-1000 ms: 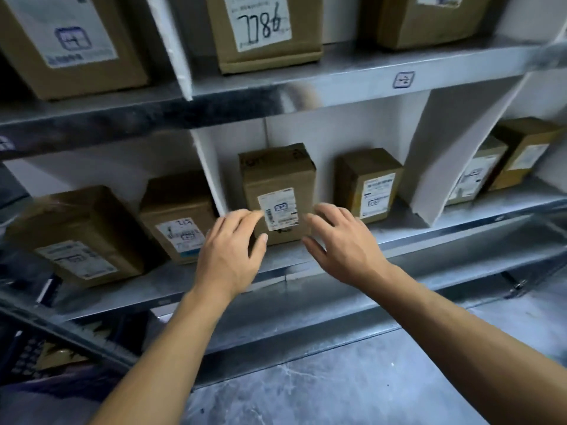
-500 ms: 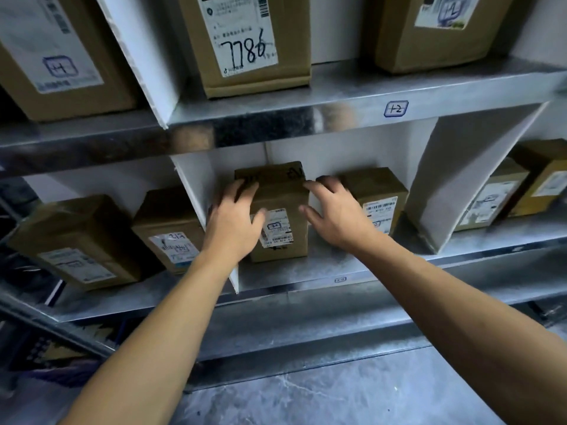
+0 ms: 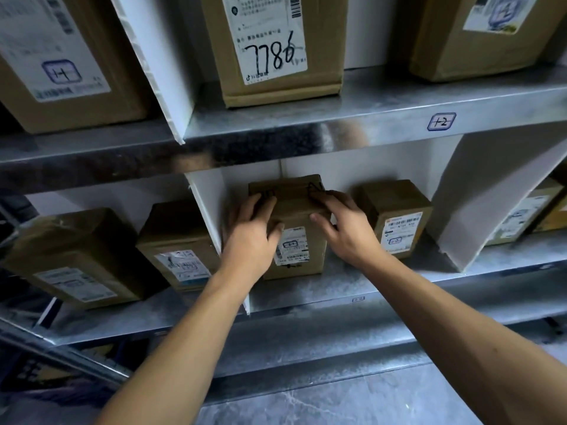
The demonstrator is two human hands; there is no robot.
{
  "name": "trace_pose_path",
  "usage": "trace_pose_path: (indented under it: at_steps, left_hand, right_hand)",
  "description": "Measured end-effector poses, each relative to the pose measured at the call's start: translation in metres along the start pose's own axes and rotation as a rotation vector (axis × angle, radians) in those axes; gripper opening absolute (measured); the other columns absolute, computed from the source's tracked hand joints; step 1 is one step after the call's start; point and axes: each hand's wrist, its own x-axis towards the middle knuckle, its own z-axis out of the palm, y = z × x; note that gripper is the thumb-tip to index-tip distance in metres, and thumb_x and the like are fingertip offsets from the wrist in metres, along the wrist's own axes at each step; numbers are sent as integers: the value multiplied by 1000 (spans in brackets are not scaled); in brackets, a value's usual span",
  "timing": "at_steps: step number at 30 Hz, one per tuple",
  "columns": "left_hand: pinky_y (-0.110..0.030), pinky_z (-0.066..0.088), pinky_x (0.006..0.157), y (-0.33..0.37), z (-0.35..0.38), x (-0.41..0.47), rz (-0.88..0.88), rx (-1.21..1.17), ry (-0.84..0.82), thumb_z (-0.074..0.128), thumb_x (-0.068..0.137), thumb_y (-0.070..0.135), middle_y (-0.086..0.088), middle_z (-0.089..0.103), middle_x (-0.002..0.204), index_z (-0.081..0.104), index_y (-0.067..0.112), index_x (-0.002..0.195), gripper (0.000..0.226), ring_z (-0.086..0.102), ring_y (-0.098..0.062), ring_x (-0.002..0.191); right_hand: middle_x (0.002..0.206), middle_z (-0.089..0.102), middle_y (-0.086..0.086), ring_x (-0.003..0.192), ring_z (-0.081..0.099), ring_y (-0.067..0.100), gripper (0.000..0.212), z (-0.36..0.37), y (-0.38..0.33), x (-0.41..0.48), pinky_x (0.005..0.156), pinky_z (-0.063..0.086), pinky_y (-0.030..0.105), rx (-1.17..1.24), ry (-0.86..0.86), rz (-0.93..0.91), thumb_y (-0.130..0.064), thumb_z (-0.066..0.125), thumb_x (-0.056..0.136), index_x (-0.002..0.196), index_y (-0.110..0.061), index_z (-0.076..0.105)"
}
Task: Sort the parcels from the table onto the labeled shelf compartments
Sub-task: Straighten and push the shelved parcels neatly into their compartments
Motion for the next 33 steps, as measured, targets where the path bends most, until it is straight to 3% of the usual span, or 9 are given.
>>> trace_pose_path:
  at_steps: [8, 12, 17, 20, 22, 25, 28, 33]
  left_hand:
    - [-45, 36, 111, 4, -6, -10, -8, 21, 27, 58, 94, 39, 1, 30, 154, 42, 28, 146, 55, 33, -30, 137]
    - [-47, 36, 110, 14, -10, -11, 0, 66, 61, 57, 93, 42, 1, 33, 153, 43, 28, 145, 56, 31, -31, 137]
    - [-50, 41, 105, 49, -7, -9, 114, 44, 141, 58, 93, 38, -3, 46, 143, 51, 25, 139, 47, 43, -33, 127]
    - [-46, 42, 105, 85, 8, -2, 242, 17, 221, 59, 91, 34, -9, 56, 131, 60, 17, 130, 43, 49, -34, 119]
    - [-43, 41, 104, 110, 22, 3, 312, -4, 223, 60, 89, 32, -10, 58, 128, 60, 15, 128, 42, 50, -31, 118]
    - [-39, 35, 109, 139, 45, 12, 319, -52, 122, 62, 91, 29, -10, 54, 136, 54, 16, 136, 47, 46, -29, 126]
    - [-39, 31, 114, 152, 71, 24, 246, -48, -19, 61, 93, 34, -7, 42, 148, 45, 22, 145, 56, 37, -29, 136]
    - [-43, 29, 117, 162, 112, 43, 182, 40, -188, 55, 95, 41, -1, 27, 158, 34, 27, 150, 60, 27, -28, 143]
  right_hand:
    - [145, 48, 12, 131, 50, 27, 46, 2, 1, -6, 104, 29, 15, 11, 11, -5, -29, 61, 99, 143, -20, 54]
    - [152, 40, 14, 136, 45, 32, 49, -12, 1, -6, 111, 36, 33, -58, -28, -22, -37, 59, 99, 145, -23, 51]
    - [143, 50, 17, 126, 51, 43, 44, -46, 26, -12, 100, 49, 51, -248, 53, -116, -35, 62, 96, 137, -20, 56]
    - [131, 57, 19, 112, 57, 45, 39, -73, 57, -12, 94, 53, 49, -324, 88, -87, -35, 61, 94, 127, -17, 62]
    - [127, 57, 15, 112, 56, 43, 40, -91, 80, -11, 93, 52, 47, -364, 64, -39, -41, 51, 91, 121, -17, 62]
    - [129, 55, 15, 115, 54, 42, 40, -113, 110, -11, 94, 51, 47, -373, 12, 40, -39, 52, 90, 120, -16, 61]
    - [145, 46, 17, 126, 49, 42, 45, -127, 134, -12, 100, 49, 50, -358, -32, 76, -33, 62, 94, 136, -17, 54]
    - [151, 40, 14, 134, 45, 38, 43, -134, 162, -12, 100, 51, 47, -336, -99, 23, -32, 59, 98, 139, -23, 52]
